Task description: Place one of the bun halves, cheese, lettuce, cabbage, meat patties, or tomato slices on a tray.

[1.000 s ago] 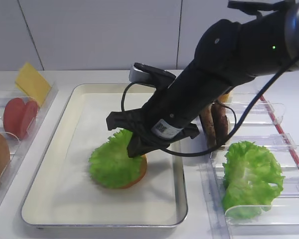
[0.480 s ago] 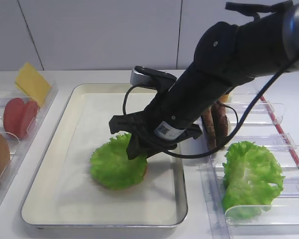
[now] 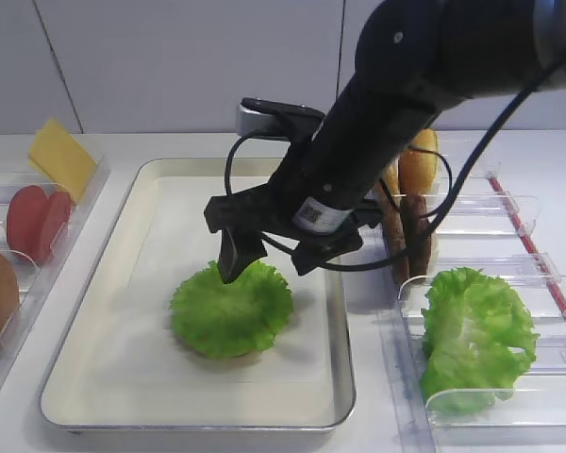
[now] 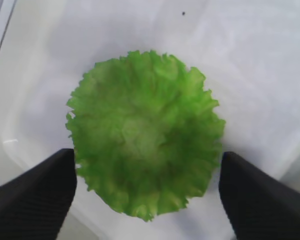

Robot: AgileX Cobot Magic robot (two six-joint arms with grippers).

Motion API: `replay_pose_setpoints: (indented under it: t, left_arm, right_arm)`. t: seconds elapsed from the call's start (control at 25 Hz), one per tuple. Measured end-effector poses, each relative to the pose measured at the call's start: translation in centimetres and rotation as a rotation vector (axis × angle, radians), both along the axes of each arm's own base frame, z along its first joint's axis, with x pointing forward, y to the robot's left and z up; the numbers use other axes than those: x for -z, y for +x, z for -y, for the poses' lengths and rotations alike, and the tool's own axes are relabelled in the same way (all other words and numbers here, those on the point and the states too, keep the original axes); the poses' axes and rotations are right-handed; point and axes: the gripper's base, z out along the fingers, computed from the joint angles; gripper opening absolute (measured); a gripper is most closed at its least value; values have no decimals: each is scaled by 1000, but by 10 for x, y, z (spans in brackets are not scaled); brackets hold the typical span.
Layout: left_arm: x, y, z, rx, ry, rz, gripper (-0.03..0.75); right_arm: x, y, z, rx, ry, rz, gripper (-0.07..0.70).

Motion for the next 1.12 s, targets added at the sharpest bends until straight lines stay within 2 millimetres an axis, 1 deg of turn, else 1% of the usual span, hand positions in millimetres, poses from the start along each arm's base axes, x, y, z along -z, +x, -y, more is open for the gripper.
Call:
replay_pose_setpoints:
  t: [0.16, 0.32, 0.4, 0.56, 0.72, 0.88, 1.0, 1.12]
  left_arm:
    - [0, 0, 0, 0, 0, 0, 328]
    - [0, 0, 0, 0, 0, 0, 328]
    - [0, 0, 0, 0, 0, 0, 328]
    - [0, 0, 0, 0, 0, 0, 328]
    - [0, 0, 0, 0, 0, -2, 328]
    - [0, 0, 0, 0, 0, -2, 328]
    - [0, 0, 0, 0, 0, -2, 328]
    - [0, 0, 0, 0, 0, -2, 328]
  right_arm:
    - [-20, 2, 3, -44, -85, -25, 571]
    - [-42, 2, 3, -77, -123, -66, 571]
    - [-53, 2, 2, -77, -125, -76, 571]
    - [-73, 6, 0, -57, -97, -38, 571]
    - [-92, 0, 4, -46, -73, 1, 571]
    - [-118, -10, 18, -44, -90, 92, 571]
    - [-146, -24, 34, -37, -100, 200, 571]
    - [-179, -45, 56, -22, -100, 324, 571]
